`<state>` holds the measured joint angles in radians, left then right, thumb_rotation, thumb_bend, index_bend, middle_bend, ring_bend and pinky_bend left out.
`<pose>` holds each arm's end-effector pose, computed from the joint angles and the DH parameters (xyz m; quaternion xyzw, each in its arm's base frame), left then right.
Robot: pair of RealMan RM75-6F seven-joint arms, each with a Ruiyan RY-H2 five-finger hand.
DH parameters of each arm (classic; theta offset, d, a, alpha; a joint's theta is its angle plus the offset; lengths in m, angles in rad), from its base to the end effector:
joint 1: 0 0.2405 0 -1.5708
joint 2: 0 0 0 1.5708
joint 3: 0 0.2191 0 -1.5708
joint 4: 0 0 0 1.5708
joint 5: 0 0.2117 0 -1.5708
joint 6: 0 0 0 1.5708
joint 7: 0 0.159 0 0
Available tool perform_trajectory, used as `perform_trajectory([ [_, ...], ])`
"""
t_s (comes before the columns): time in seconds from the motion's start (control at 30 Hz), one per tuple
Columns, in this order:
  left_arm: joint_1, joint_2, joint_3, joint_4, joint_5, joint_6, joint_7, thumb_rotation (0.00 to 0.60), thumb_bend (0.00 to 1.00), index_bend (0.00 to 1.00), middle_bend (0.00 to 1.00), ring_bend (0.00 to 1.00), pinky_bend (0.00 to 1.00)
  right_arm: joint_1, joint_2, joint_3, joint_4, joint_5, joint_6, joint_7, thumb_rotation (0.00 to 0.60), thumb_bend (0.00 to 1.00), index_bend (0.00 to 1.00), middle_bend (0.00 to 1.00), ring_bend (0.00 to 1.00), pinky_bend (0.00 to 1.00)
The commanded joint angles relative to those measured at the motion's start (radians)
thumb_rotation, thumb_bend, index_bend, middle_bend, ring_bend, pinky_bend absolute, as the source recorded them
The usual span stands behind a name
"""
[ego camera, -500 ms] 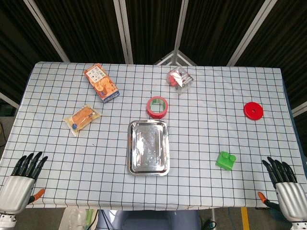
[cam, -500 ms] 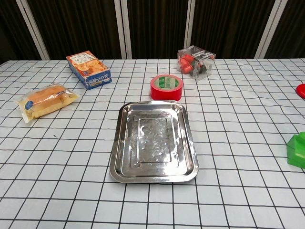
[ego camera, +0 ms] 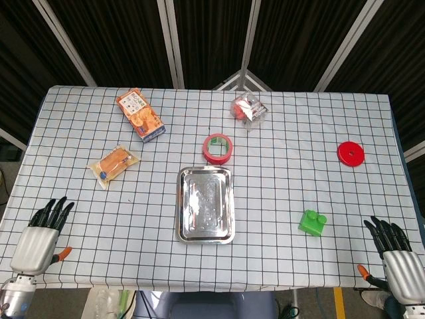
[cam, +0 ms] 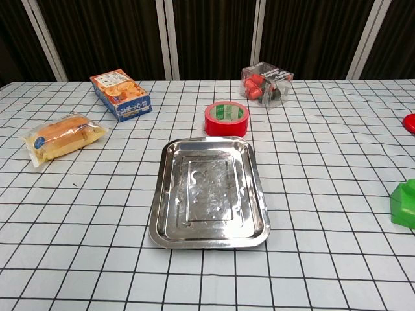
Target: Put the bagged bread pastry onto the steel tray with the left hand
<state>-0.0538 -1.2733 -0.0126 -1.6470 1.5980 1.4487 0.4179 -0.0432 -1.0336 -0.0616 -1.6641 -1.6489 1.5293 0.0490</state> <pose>-0.2464 0.1741 0.0803 -0.6760 -0.3153 -0.3155 0.5866 -0.2816 -0.1327 0.1421 0.6186 -0.4232 0.3618 0.5544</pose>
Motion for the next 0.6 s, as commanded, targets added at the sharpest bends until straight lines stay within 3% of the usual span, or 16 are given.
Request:
perform_trajectory([
  [0.03,-0.094,-0.140,-0.117,0.008,-0.140,-0.088,0.167,0.600,0.10,0.00,0.02,0.02,0.20,0.021,0.003,0.010,0.010,0.031,-0.041,0.023,0.600,0.30,0.00,0.00,0.00,0.00],
  [0.37,-0.272,-0.297,-0.300,0.085,-0.417,-0.206,0.385,0.600,0.11,0.00,0.03,0.02,0.20,0.049,0.015,0.034,0.039,0.100,-0.101,0.075,0.600,0.30,0.00,0.00,0.00,0.00],
  [0.6,-0.383,-0.356,-0.359,0.229,-0.572,-0.291,0.423,0.600,0.12,0.00,0.04,0.02,0.20,0.064,0.016,0.046,0.050,0.137,-0.134,0.086,0.600,0.30,0.00,0.00,0.00,0.00],
])
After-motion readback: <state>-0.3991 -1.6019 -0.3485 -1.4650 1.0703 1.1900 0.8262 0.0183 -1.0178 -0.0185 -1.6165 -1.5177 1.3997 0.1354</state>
